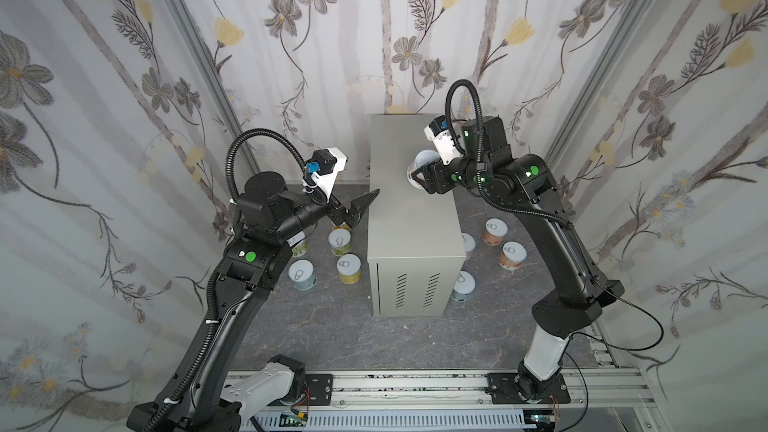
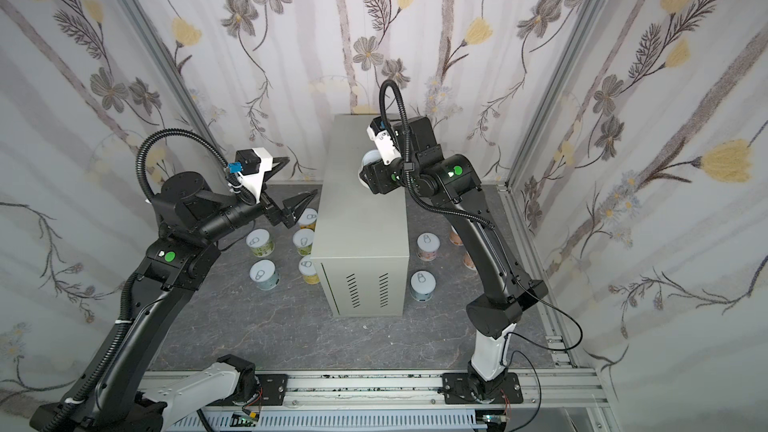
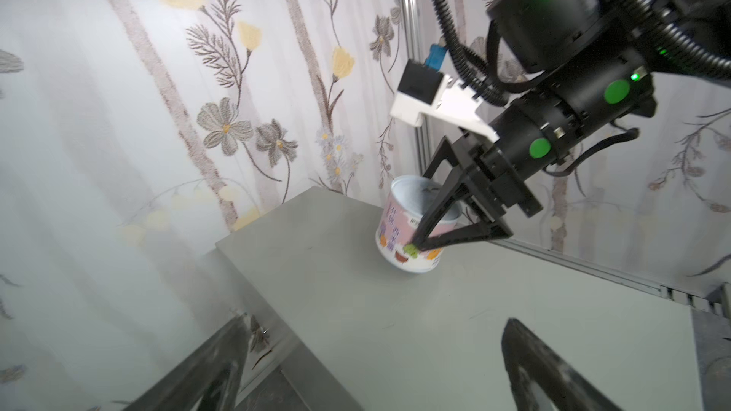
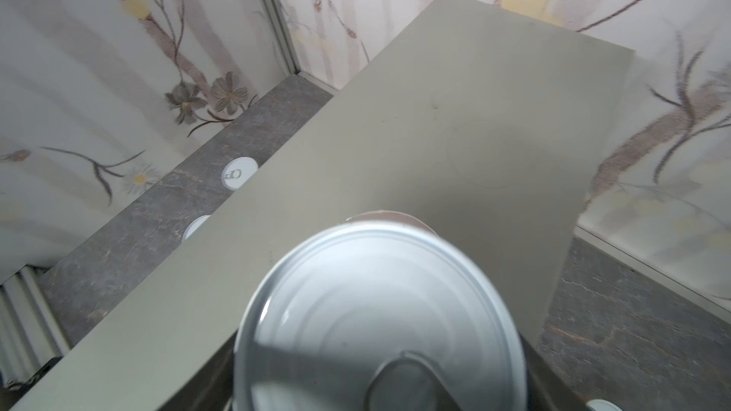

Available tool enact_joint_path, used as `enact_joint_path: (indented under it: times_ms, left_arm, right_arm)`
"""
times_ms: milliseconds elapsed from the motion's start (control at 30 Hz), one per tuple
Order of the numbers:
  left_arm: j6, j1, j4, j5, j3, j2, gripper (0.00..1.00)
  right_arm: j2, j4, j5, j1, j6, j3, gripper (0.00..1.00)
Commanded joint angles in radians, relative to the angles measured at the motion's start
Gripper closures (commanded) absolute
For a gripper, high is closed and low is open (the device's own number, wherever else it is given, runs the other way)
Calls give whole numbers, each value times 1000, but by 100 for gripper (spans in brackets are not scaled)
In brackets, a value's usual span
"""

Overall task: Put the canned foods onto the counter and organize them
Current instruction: 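Lift the pink can onto the cabinet with the right gripper while left arm rises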

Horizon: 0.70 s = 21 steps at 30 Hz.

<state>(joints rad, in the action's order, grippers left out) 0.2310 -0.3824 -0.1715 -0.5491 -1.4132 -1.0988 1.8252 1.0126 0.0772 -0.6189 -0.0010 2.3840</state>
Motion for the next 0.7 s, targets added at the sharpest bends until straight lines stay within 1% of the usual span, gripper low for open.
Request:
enact_joint_path:
  times_ms: [0,133,233,300,367,533,667]
  left_arm:
    - [-15,-37,36,-52,-42,-30,0]
    - [39,-90,-47,-40,-77,-67,0]
    - [72,-124,-89,-4,-77,-86,0]
    - [88,-141,-104,20,-75,-98,0]
    - [95,-150,-109,34,-75,-108,0]
    - [108,-159,-105,37,-73,-119,0]
    - [115,-164,-101,37,-74,-130,0]
  right_arm:
    - [12,-47,-22,-27,-41,10,57]
    - [22,-21,-51,-48,-52,11,56]
    - [26,-11,-54,-51,-54,11,52]
    - [28,-11,-52,-53,-54,10,48]
    - [28,-15,-50,-53,-57,11,44]
    - [29,-19,-47,-53,-63,11,38]
    - [35,-26,-48,-52,-66,11,36]
